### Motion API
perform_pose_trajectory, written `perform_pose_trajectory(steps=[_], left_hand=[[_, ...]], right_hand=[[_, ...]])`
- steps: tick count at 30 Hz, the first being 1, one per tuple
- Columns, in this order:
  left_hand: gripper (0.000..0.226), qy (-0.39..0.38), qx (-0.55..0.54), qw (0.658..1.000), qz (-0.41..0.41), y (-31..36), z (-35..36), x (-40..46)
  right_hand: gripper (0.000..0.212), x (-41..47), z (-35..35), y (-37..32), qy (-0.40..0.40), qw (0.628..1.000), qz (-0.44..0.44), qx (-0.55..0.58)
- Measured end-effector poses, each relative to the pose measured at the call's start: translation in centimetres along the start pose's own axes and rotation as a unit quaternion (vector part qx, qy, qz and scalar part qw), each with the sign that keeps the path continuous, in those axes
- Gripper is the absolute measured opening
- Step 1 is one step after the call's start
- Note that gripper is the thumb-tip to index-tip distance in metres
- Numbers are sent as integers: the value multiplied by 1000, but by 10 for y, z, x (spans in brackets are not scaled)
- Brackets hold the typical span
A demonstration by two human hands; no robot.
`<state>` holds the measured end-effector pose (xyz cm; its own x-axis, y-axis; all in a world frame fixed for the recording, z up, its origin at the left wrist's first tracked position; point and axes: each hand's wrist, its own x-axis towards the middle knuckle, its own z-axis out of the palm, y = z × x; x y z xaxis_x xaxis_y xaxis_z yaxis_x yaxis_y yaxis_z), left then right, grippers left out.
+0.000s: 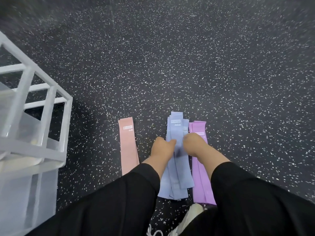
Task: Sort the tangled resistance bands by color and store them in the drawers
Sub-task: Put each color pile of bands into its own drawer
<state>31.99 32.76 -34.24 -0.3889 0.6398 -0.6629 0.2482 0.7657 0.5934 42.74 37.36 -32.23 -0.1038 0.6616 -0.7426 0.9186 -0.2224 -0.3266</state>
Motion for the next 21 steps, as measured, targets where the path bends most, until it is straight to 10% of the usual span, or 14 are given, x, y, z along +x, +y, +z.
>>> perform_pose_trajectory(steps=[2, 11, 21], left_hand=[[56, -7, -13, 1000, -22, 3, 2, 1], [44, 10, 145, 989, -4, 18, 16, -4], [32, -37, -176, 984, -2, 8, 5, -4]], right_hand=[[17, 0, 1, 0, 8, 988, 27, 149], [36, 4, -1, 12, 34, 988, -37, 144], [35, -1, -6, 8, 55, 981, -53, 177]])
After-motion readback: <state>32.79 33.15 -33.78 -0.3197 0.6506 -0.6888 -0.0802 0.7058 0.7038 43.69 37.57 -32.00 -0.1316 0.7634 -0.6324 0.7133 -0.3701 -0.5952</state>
